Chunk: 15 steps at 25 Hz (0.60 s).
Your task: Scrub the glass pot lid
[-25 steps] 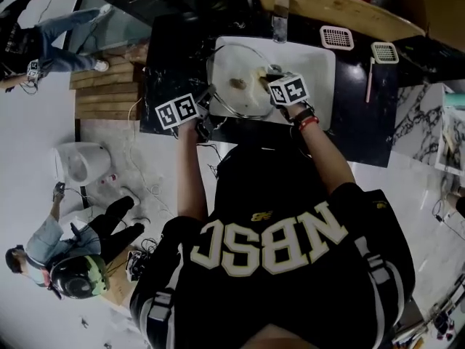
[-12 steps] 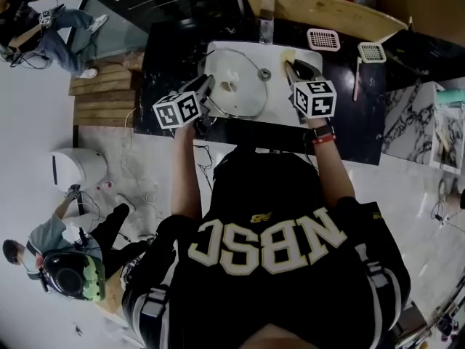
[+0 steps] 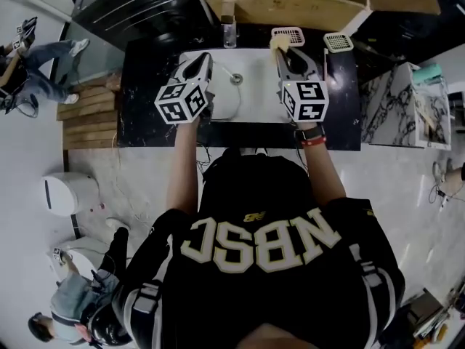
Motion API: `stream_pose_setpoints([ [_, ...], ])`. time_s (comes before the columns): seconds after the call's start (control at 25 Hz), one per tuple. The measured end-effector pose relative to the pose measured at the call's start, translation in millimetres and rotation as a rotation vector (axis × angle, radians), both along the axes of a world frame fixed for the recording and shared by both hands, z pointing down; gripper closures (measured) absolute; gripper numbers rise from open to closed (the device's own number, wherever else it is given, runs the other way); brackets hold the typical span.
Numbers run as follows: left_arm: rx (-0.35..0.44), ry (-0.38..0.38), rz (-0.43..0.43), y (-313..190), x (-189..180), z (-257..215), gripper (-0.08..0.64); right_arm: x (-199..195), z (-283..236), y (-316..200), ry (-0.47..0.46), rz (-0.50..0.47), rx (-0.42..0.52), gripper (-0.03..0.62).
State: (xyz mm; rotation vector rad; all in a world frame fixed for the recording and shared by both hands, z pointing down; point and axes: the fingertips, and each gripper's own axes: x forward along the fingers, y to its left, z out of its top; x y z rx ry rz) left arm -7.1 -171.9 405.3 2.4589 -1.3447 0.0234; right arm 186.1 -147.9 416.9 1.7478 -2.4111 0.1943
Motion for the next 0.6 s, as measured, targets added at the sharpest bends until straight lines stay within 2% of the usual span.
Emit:
stream_pose_setpoints([
  [0.24,0.133,-0.051,-0.035,11.3,20.3,-27.6,0.545,17.7,-18.2,16.4,-0.014,0.022,0.033,0.535],
  [0.6,0.155,-0.061,-0.041,15.9,23.0,-33.1,0.545,14.9,-23.7,22.7,-0.047,0.036,0.064,0.534],
])
